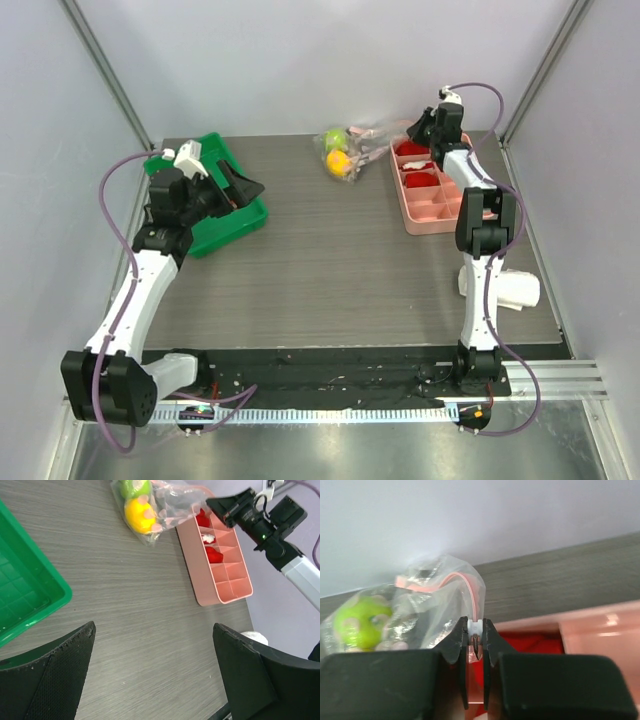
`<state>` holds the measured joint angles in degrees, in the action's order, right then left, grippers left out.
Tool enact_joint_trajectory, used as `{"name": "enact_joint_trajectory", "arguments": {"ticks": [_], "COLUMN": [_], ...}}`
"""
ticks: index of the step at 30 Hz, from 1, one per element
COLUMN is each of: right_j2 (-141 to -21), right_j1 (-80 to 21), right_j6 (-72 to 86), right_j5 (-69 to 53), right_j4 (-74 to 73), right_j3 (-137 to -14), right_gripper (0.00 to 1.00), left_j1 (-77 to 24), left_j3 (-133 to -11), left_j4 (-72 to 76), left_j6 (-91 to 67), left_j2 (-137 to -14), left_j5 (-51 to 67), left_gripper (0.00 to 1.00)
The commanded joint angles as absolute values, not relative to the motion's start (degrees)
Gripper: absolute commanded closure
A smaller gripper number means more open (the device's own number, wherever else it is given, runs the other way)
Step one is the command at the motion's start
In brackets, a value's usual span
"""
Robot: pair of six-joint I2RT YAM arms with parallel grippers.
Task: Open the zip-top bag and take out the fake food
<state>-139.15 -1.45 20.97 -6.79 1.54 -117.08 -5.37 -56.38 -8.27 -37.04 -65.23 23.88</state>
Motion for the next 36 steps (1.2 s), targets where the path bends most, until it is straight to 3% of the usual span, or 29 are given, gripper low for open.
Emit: {"name": "enact_joint_trajectory", "arguments": {"ticks": [1, 7, 16, 25, 30, 36], "right_j2": [-136.6, -131.6, -126.4, -122.4, -123.0, -122.8], "right_j1": [-4.0, -7.7, -10.5, -11.2, -11.3, -12.4], "right_j6": [18.6, 18.5, 25.7, 29.3, 34.2, 34.4], "right_j5": [-17.9, -33.5, -50.7, -64.3, -69.7, -71.9], "right_j4": [3.7, 0.5, 0.4, -1.0, 4.7, 6.3], "right_j3": [-123.7, -125.9, -127.4, -127.1, -126.4, -122.6], "right_gripper": [0.98, 0.98, 0.99, 0.99, 0.98, 0.99], "left_j1": [-9.4, -20.0, -20.1, -20.9, -22.3, -23.9], "left_j3": [-60.3, -74.7, -93.4, -100.0, -107.1, -104.4], "left_j4": [-6.1, -16.6, -18.5, -15.4, -18.4, -10.1], "left_j6": [-34.6, -23.2, -17.3, -8.3, -2.2, -2.7], "left_j2": [-67.7, -76.4, -88.6, -97.2, -102.5, -105.7], "left_j5": [24.4, 17.0, 24.3, 30.5, 29.0, 31.1], "left_gripper": [0.03, 0.03, 0.02, 0.02, 0.08, 0.1]}}
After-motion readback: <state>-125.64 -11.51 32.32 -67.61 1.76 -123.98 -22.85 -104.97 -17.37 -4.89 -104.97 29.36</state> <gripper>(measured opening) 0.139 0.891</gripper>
